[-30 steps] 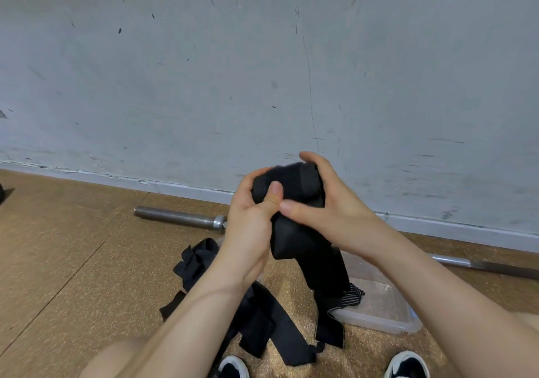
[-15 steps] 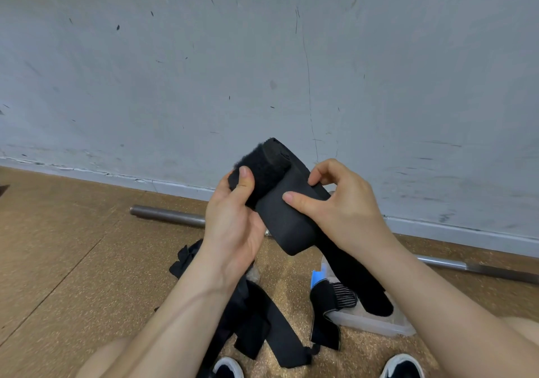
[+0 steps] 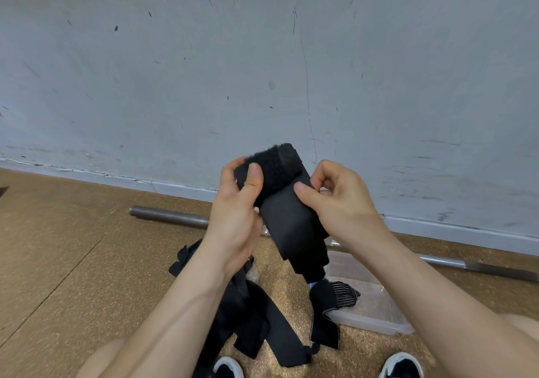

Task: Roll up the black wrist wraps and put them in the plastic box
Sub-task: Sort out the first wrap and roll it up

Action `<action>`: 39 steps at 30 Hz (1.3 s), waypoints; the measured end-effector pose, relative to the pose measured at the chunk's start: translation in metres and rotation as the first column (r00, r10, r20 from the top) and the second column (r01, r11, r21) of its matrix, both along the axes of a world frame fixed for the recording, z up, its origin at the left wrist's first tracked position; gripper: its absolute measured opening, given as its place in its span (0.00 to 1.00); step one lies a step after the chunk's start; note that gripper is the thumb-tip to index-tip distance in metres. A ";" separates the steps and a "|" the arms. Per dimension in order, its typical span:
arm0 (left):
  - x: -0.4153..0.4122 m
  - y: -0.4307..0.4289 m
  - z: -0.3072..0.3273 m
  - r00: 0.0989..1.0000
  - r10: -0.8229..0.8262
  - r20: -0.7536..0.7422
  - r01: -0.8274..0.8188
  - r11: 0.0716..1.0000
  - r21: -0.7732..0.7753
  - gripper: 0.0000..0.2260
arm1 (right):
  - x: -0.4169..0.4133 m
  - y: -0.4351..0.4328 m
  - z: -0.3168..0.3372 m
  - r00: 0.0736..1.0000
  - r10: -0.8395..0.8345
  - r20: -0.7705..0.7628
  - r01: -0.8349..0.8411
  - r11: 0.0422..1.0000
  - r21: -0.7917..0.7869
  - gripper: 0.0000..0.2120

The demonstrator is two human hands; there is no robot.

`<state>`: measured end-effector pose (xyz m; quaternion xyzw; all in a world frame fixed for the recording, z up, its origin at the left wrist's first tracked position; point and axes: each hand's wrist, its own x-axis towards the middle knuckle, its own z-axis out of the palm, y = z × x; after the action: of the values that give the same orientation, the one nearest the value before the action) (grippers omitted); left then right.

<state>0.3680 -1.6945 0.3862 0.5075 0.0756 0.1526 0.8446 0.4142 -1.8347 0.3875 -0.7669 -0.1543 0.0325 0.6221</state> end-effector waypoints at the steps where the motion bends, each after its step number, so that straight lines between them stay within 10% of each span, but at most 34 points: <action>1: -0.001 0.001 0.000 1.000 0.005 0.009 -0.006 0.996 0.094 0.10 | 0.000 -0.001 0.000 1.000 0.008 0.007 -0.008 1.000 0.000 0.16; 10: -0.008 0.010 0.002 0.971 0.176 0.162 -0.240 0.737 0.632 0.19 | -0.001 -0.006 0.009 0.958 0.175 -0.226 -0.146 0.980 0.138 0.11; 14: -0.013 0.003 0.005 0.964 0.093 0.248 -0.251 0.622 0.742 0.23 | 0.000 -0.009 0.015 0.906 0.249 -0.342 -0.207 0.966 0.153 0.33; 18: -0.015 0.003 0.002 0.984 -0.037 0.172 -0.092 0.726 0.681 0.22 | 0.000 -0.006 0.010 0.902 0.295 -0.315 -0.228 0.945 0.232 0.26; 22: -0.014 0.016 0.004 0.986 -0.103 0.132 0.076 0.978 0.192 0.18 | 0.007 -0.009 0.015 0.866 0.341 -0.367 -0.107 0.841 0.531 0.26; 27: -0.021 0.030 0.003 0.924 -0.382 0.022 0.331 0.826 0.456 0.12 | 0.017 -0.021 0.025 0.840 0.365 -0.401 0.016 0.722 0.691 0.25; 34: -0.022 0.018 0.000 0.970 -0.240 0.044 0.170 0.792 0.587 0.15 | 0.018 -0.019 0.024 0.823 0.406 -0.397 -0.005 0.704 0.710 0.21; 39: -0.022 0.013 0.002 0.975 -0.216 -0.043 0.162 0.567 0.808 0.16 | 0.020 -0.019 0.022 0.810 0.423 -0.405 -0.006 0.698 0.716 0.20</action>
<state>0.3458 -1.6815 0.3884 0.8350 -0.0818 0.0943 0.5359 0.4339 -1.8538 0.4096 -0.4149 -0.0652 0.2643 0.8682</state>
